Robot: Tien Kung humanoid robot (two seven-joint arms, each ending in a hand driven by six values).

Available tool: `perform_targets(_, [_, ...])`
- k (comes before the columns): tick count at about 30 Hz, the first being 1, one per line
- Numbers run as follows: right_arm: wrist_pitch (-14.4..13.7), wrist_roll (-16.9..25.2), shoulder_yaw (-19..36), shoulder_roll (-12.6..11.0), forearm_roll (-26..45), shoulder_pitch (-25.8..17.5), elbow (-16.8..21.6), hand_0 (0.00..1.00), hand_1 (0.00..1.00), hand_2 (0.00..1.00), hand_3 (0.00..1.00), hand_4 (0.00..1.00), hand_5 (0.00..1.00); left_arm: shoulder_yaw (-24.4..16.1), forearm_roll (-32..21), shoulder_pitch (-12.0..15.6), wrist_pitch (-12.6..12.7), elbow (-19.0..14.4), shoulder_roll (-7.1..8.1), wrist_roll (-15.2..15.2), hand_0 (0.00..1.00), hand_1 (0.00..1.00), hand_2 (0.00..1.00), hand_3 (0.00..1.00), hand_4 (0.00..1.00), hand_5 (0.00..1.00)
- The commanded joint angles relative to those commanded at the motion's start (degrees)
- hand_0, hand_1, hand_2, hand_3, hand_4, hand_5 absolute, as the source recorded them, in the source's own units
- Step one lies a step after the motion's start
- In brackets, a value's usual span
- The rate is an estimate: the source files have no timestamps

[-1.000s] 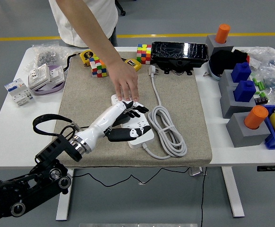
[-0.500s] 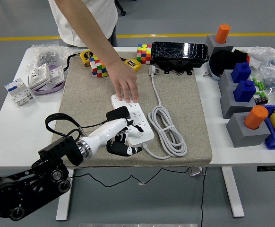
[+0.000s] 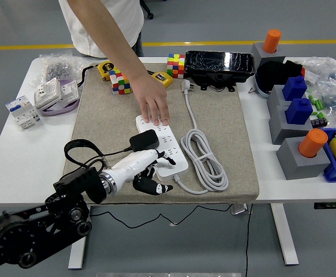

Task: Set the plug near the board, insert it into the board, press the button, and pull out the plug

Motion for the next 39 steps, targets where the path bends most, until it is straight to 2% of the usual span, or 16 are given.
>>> perform_targets(2, [-0.01, 0.00, 0.13, 0.06, -0.02, -0.06, -0.04, 0.535, 0.627, 0.619, 0.552, 0.891, 0.416, 0.04, 0.17, -0.14, 0.00, 0.65, -0.46, 0.25, 0.095, 0.053, 0.115, 0.761, 0.798, 0.195])
perform_targets(3, [0.01, -0.01, 0.15, 0.08, 0.00, -0.09, -0.05, 0.535, 0.626, 0.618, 0.552, 0.891, 0.415, 0.05, 0.25, -0.19, 0.00, 0.89, -0.64, 0.36, 0.093, 0.053, 0.114, 0.798, 0.799, 0.197])
perform_targets(8, [0.04, -0.04, 0.38, 0.16, -0.06, -0.19, -0.11, 0.535, 0.626, 0.618, 0.552, 0.891, 0.415, 0.18, 0.93, -0.63, -0.41, 2.63, -1.64, 1.58, 0.093, 0.053, 0.114, 0.798, 0.799, 0.197])
perform_targets(9, [0.04, -0.04, 0.41, 0.16, -0.05, -0.20, -0.10, 0.537, 0.626, 0.618, 0.552, 0.891, 0.416, 0.17, 0.91, -0.64, -0.46, 2.78, -1.72, 1.66, 0.091, 0.051, 0.112, 0.829, 0.798, 0.193])
perform_targets(13, [0.04, -0.03, 0.54, 0.20, -0.08, -0.26, -0.05, 0.537, 0.626, 0.618, 0.552, 0.891, 0.416, 0.15, 1.00, -0.67, -0.49, 3.24, -2.04, 1.82, 0.091, 0.051, 0.112, 0.829, 0.798, 0.193])
perform_targets(15, [0.03, -0.02, 0.63, 0.21, -0.13, -0.31, -0.02, 0.537, 0.627, 0.618, 0.552, 0.891, 0.417, -0.03, 1.06, -0.62, -1.05, 3.28, -2.11, 2.22, 0.090, 0.050, 0.111, 0.798, 0.799, 0.194])
perform_targets(20, [0.03, -0.03, 0.87, 0.24, -0.20, -0.39, -0.04, 0.537, 0.627, 0.618, 0.552, 0.891, 0.417, -0.07, 1.17, -0.42, -2.11, 3.15, -1.95, 2.85, 0.090, 0.050, 0.111, 0.798, 0.799, 0.194])
perform_targets(21, [0.02, -0.03, 0.94, 0.27, -0.24, -0.40, -0.07, 0.538, 0.627, 0.618, 0.552, 0.891, 0.416, -0.03, 1.25, -0.40, -2.19, 3.17, -1.91, 2.93, 0.090, 0.049, 0.110, 0.765, 0.799, 0.190])
perform_targets(29, [0.03, -0.01, 0.99, 0.33, -0.20, -0.31, 0.01, 0.537, 0.627, 0.618, 0.552, 0.891, 0.416, -0.46, 1.68, -0.07, -3.65, 3.28, -1.64, 4.60, 0.089, 0.049, 0.109, 0.743, 0.799, 0.189])
perform_targets(30, [0.03, 0.00, 1.00, 0.34, -0.23, -0.29, 0.03, 0.537, 0.627, 0.618, 0.552, 0.891, 0.416, -0.57, 1.57, 0.07, -3.34, 3.26, -1.57, 4.06, 0.089, 0.049, 0.109, 0.743, 0.799, 0.189])
perform_targets(32, [0.01, 0.03, 1.06, 0.38, -0.26, -0.27, 0.06, 0.537, 0.627, 0.618, 0.552, 0.891, 0.416, -1.04, 0.30, 0.52, -1.19, 2.92, -1.30, 1.18, 0.089, 0.049, 0.109, 0.743, 0.799, 0.189])
perform_targets(33, [0.00, 0.04, 1.08, 0.39, -0.27, -0.28, 0.07, 0.537, 0.626, 0.617, 0.552, 0.891, 0.417, -1.32, -0.74, 0.71, -0.12, 2.61, -1.15, -0.33, 0.098, 0.045, 0.112, 0.677, 0.797, 0.189])
perform_targets(34, [0.00, 0.04, 1.09, 0.40, -0.29, -0.30, 0.07, 0.537, 0.626, 0.617, 0.552, 0.891, 0.417, -1.73, -2.44, 0.91, 1.09, 2.09, -0.95, -2.03, 0.098, 0.045, 0.112, 0.677, 0.797, 0.189])
perform_targets(38, [-0.02, 0.03, 0.98, 0.36, -0.31, -0.41, -0.04, 0.537, 0.626, 0.617, 0.552, 0.891, 0.417, -2.46, -11.17, 1.13, 8.62, 1.26, -0.59, -11.04, 0.098, 0.045, 0.112, 0.677, 0.797, 0.189])
perform_targets(39, [-0.02, 0.03, 0.97, 0.35, -0.32, -0.39, -0.05, 0.537, 0.626, 0.617, 0.552, 0.891, 0.417, -2.58, -13.17, 1.09, 10.10, 1.22, -0.59, -13.21, 0.166, 0.093, 0.179, 0.600, 0.800, 0.200])
